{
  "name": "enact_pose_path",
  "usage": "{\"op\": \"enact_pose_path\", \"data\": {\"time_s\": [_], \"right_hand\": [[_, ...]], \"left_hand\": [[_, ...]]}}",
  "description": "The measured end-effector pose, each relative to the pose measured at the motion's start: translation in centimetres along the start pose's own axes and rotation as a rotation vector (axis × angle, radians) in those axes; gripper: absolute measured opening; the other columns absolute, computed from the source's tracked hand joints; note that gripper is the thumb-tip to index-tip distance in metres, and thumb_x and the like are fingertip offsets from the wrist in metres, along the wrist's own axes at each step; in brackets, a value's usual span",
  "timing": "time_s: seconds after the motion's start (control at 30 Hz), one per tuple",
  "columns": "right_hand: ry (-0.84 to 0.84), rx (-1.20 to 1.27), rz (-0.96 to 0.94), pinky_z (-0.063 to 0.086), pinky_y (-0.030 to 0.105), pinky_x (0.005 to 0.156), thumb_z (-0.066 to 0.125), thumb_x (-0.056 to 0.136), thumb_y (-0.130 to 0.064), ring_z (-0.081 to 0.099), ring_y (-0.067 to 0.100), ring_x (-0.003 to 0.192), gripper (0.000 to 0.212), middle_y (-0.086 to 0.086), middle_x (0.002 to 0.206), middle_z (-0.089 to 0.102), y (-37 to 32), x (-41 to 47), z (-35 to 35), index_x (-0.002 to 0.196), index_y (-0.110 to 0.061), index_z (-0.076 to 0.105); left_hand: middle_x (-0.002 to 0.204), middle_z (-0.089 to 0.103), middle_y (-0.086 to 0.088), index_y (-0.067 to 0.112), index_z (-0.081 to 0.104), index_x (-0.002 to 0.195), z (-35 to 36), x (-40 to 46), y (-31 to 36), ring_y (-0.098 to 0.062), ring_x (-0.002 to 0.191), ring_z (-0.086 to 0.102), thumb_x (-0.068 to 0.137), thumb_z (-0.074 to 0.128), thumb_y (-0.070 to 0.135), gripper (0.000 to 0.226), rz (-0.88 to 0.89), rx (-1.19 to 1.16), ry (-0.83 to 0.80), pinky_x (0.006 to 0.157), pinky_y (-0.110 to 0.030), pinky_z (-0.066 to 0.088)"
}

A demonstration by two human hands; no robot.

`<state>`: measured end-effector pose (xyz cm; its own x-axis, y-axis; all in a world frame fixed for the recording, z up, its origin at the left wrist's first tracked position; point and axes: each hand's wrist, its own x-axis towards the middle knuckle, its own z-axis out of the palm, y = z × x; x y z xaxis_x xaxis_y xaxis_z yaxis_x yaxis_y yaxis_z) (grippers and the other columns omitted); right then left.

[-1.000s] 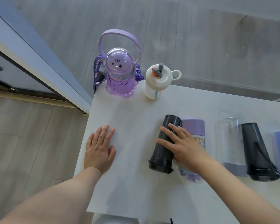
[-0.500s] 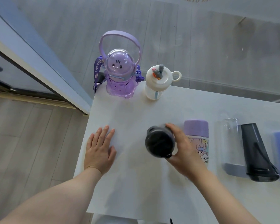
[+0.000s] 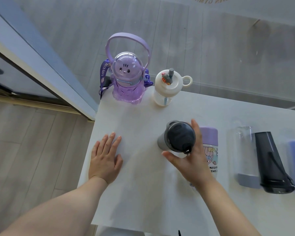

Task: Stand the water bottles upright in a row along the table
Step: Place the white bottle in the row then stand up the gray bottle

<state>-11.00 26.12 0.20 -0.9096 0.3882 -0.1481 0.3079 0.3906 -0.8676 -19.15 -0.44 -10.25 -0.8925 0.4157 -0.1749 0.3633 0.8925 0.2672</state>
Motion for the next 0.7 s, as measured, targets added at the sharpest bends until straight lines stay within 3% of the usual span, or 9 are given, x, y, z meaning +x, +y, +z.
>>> {"op": "enact_pose_path", "data": {"time_s": [0.13,0.3,0.47,0.6,0.7], "right_hand": [[0.217,-0.104,-0.210,0.040,0.029,0.101,0.070,0.069,-0.064,0.045,0.016,0.120,0.096,0.003,0.131,0.043,-4.0,-0.3,-0.4,0.141,-0.015,0.030],[0.108,-0.404,-0.355,0.042,0.029,0.097,0.070,0.076,-0.050,0.051,0.022,0.109,0.067,0.004,0.120,0.053,-6.2,1.4,-1.7,0.125,-0.007,0.053],[-0.088,-0.544,-0.419,0.037,0.034,0.103,0.057,0.072,-0.029,0.050,0.023,0.118,0.056,-0.001,0.126,0.056,-7.3,2.4,-3.4,0.125,-0.014,0.057],[-0.172,-0.584,-0.436,0.027,0.043,0.113,0.052,0.070,-0.022,0.033,0.024,0.137,0.052,-0.007,0.145,0.045,-7.6,2.6,-4.0,0.122,-0.022,0.060],[-0.098,-0.564,-0.384,0.025,0.046,0.115,0.060,0.077,-0.039,0.023,0.028,0.143,0.062,0.003,0.155,0.031,-7.1,2.1,-3.6,0.135,-0.021,0.050]], "left_hand": [[0.157,0.027,0.000,0.026,0.033,0.147,-0.1,-0.1,0.0,-0.019,0.147,0.018,0.087,0.034,0.035,0.062,-0.001,0.002,0.002,0.120,-0.040,0.009],[0.157,0.028,0.000,0.026,0.034,0.147,-0.1,0.0,0.1,-0.019,0.146,0.019,0.086,0.034,0.035,0.062,-0.002,-0.004,0.000,0.119,-0.040,0.010],[0.157,0.028,0.000,0.025,0.034,0.147,-0.2,0.0,0.1,-0.019,0.146,0.020,0.087,0.033,0.035,0.061,0.002,0.006,-0.003,0.119,-0.040,0.010],[0.157,0.028,0.001,0.025,0.034,0.147,-0.2,0.0,0.1,-0.019,0.147,0.018,0.087,0.033,0.036,0.061,0.001,0.002,-0.004,0.119,-0.041,0.011],[0.157,0.028,0.001,0.025,0.034,0.147,-0.2,0.0,0.1,-0.018,0.147,0.018,0.087,0.033,0.035,0.061,0.001,0.003,-0.007,0.119,-0.041,0.011]]}}
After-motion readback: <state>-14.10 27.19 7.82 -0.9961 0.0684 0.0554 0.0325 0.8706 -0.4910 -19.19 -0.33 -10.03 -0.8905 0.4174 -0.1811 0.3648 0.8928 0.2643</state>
